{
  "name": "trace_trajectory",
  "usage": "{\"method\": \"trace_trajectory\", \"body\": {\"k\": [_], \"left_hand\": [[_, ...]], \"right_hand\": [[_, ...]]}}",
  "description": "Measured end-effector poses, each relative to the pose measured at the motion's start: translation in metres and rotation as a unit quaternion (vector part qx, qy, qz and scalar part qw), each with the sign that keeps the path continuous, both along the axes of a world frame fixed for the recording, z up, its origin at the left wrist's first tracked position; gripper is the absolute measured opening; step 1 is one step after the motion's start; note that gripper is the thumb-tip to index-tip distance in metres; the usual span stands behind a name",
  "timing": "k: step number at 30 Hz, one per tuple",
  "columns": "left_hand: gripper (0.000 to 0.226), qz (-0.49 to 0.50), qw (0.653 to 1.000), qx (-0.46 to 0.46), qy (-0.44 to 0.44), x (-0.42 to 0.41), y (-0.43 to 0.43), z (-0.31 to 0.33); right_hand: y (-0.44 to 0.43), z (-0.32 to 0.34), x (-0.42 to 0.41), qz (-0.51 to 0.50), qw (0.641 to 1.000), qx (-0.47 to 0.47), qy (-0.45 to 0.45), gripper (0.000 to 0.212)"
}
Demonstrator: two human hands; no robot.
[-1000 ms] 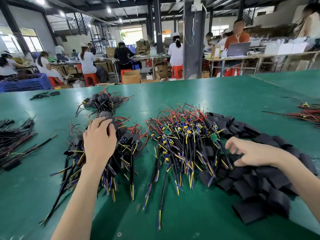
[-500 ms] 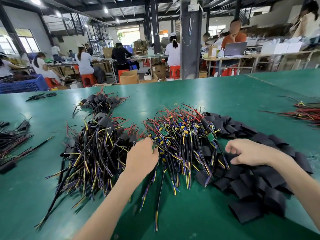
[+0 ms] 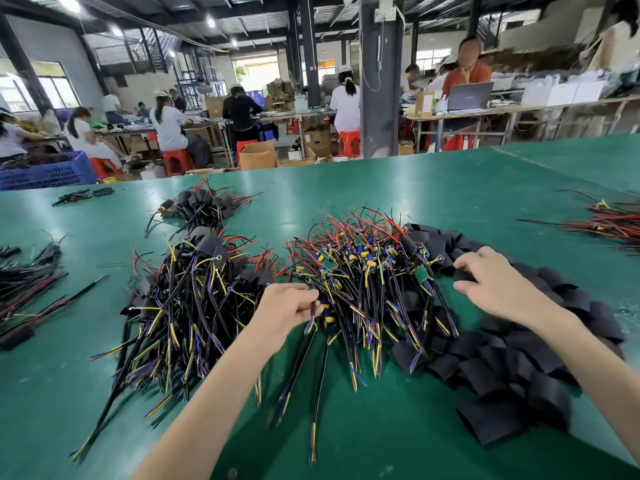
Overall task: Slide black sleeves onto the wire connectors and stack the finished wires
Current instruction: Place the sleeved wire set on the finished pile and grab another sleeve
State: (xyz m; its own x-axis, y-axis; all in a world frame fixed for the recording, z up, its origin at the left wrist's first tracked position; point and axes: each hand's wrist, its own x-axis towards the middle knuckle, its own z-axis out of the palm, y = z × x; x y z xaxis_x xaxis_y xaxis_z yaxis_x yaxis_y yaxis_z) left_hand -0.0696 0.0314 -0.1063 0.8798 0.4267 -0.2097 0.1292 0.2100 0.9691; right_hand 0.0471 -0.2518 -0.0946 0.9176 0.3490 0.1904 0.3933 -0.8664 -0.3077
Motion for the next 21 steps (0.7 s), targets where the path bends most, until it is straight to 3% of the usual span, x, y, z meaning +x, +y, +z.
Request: {"method": "trace_trajectory", "body": {"k": [2,4,8,11,13,17,21], "left_hand": [[0.012,-0.041,0.996,-0.081,-0.007,-0.001,0.000,0.003],[0.016,-0.080,0.996,-0.036,0.009,-0.001,-0.001,0.002],[0.007,-0.045,0.984,0.161,0.057,0.004,-0.003,0.002],[0.030,0.014,0.911,0.397,0.115,0.017,0.000,0.004],[0.034,0.028,0.864,0.482,0.142,0.025,-0.001,0.007],[0.037,0.033,0.861,0.479,0.171,0.044,-0.004,0.010],[0.030,0.044,0.921,0.363,0.138,0.056,-0.004,0.008]], "right_hand": [[0.002,0.001,-0.002,0.001,1.000,0.013,-0.006,0.039],[0.004,0.002,-0.004,0.004,1.000,0.023,-0.009,0.038],[0.005,0.004,-0.008,0.010,0.999,0.033,-0.007,0.038],[0.007,0.004,-0.011,0.017,0.999,0.034,-0.004,0.039],[0.009,0.003,-0.012,0.023,0.999,0.033,-0.004,0.039],[0.010,0.004,-0.016,0.029,0.999,0.037,-0.008,0.038],[0.012,0.006,-0.017,0.037,0.998,0.040,-0.009,0.038]]}}
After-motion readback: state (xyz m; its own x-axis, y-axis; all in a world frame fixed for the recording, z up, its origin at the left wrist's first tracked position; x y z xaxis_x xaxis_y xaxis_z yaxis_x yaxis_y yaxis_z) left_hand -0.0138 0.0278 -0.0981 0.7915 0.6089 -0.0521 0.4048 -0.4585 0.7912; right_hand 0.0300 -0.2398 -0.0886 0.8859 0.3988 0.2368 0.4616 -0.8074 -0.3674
